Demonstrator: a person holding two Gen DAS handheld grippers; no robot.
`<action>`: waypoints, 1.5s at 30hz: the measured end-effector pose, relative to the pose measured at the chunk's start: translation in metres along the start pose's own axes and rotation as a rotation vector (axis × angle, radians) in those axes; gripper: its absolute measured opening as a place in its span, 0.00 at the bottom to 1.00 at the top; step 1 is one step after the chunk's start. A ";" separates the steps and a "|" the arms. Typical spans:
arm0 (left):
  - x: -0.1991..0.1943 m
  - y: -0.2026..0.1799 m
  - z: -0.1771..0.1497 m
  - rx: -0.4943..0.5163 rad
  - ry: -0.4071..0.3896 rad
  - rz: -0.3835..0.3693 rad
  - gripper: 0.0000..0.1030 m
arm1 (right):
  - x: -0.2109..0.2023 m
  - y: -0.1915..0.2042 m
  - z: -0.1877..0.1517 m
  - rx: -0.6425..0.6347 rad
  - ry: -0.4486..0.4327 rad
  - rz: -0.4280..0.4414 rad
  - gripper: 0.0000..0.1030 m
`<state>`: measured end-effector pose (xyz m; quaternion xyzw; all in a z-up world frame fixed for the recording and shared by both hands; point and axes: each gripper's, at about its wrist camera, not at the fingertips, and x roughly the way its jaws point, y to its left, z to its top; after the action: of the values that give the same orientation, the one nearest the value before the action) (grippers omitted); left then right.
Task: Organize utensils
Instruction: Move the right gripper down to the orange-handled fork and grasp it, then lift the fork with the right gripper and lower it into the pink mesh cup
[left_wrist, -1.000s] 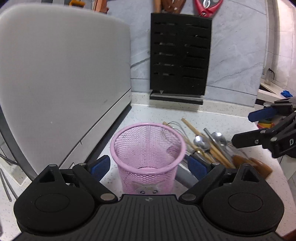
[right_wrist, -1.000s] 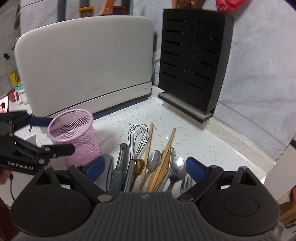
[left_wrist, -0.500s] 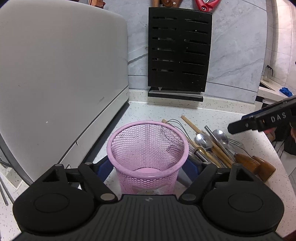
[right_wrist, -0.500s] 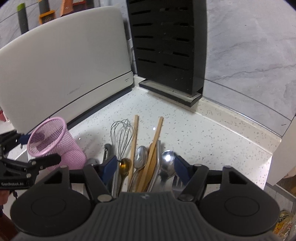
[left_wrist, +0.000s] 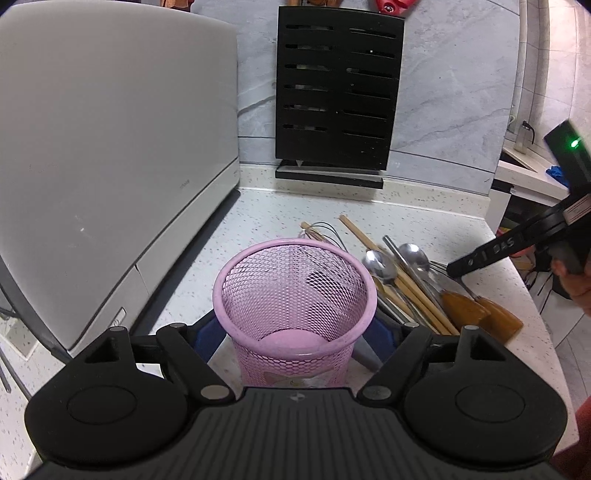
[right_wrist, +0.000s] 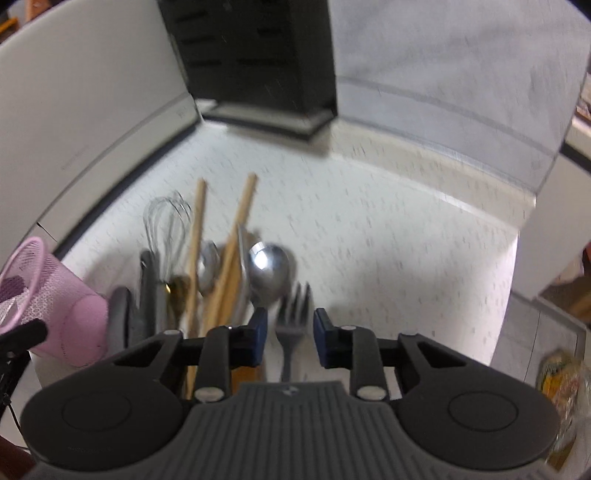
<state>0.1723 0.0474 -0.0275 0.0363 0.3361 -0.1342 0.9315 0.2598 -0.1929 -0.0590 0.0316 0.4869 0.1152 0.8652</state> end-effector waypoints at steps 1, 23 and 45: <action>-0.001 -0.001 -0.001 -0.001 0.003 -0.001 0.89 | 0.002 -0.002 -0.002 0.010 0.018 0.001 0.20; -0.010 -0.015 -0.007 0.024 0.017 -0.009 0.89 | 0.003 -0.001 -0.010 0.010 0.064 0.015 0.04; -0.017 -0.018 -0.012 0.043 0.024 -0.047 0.89 | -0.041 0.009 -0.025 -0.042 -0.058 0.034 0.02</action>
<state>0.1477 0.0357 -0.0254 0.0501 0.3449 -0.1631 0.9230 0.2170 -0.1949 -0.0365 0.0251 0.4584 0.1393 0.8774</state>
